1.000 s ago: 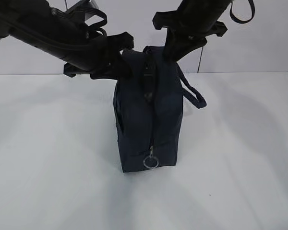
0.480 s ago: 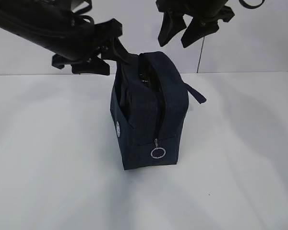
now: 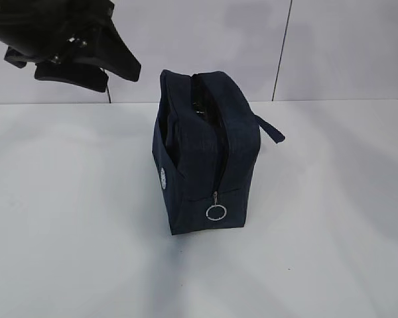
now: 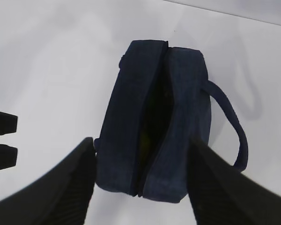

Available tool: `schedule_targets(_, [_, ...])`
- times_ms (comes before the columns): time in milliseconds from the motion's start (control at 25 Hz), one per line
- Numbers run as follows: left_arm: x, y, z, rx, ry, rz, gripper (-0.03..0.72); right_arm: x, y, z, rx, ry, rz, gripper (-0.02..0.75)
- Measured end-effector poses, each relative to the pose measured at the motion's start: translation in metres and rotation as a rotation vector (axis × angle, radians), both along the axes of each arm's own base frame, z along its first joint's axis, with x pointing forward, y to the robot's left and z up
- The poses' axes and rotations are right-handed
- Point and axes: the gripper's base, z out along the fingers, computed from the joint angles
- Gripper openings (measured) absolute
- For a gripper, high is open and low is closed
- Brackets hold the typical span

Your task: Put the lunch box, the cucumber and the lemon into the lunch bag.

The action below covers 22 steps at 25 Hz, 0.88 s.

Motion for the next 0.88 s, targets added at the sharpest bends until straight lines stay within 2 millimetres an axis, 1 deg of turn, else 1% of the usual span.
schedule_targets(40, [-0.003,0.001,0.001,0.008,0.01,-0.014,0.44,-0.007,-0.002,0.004,0.005,-0.006,0.001,0.465])
schedule_targets(80, [-0.007,0.002,0.003,0.012,0.017,-0.026,0.44,-0.012,-0.003,0.004,0.005,0.001,0.002,0.465])
schedule_targets(200, [-0.016,0.004,0.008,0.03,0.033,-0.057,0.44,-0.031,-0.008,-0.002,-0.017,0.033,0.016,0.465])
schedule_targets(320, [-0.025,0.008,0.013,0.051,0.045,-0.085,0.44,-0.049,-0.015,-0.024,-0.063,0.103,0.036,0.465])
schedule_targets(360, [-0.028,0.009,0.015,0.056,0.049,-0.095,0.44,-0.055,-0.017,-0.034,-0.082,0.136,0.044,0.465])
schedule_targets(440, [-0.033,0.011,0.02,0.062,0.043,-0.105,0.44,-0.072,-0.022,-0.053,-0.106,0.194,0.053,0.465])
schedule_targets(520, [-0.037,0.013,0.024,0.068,0.033,-0.11,0.44,-0.087,-0.027,-0.067,-0.117,0.212,0.055,0.465])
schedule_targets(640, [-0.042,0.016,0.029,0.078,0.014,-0.111,0.44,-0.108,-0.034,-0.081,-0.096,0.157,0.036,0.465])
schedule_targets(880, [-0.044,0.017,0.031,0.084,0.005,-0.112,0.44,-0.148,-0.049,-0.104,-0.04,-0.036,-0.019,0.465])
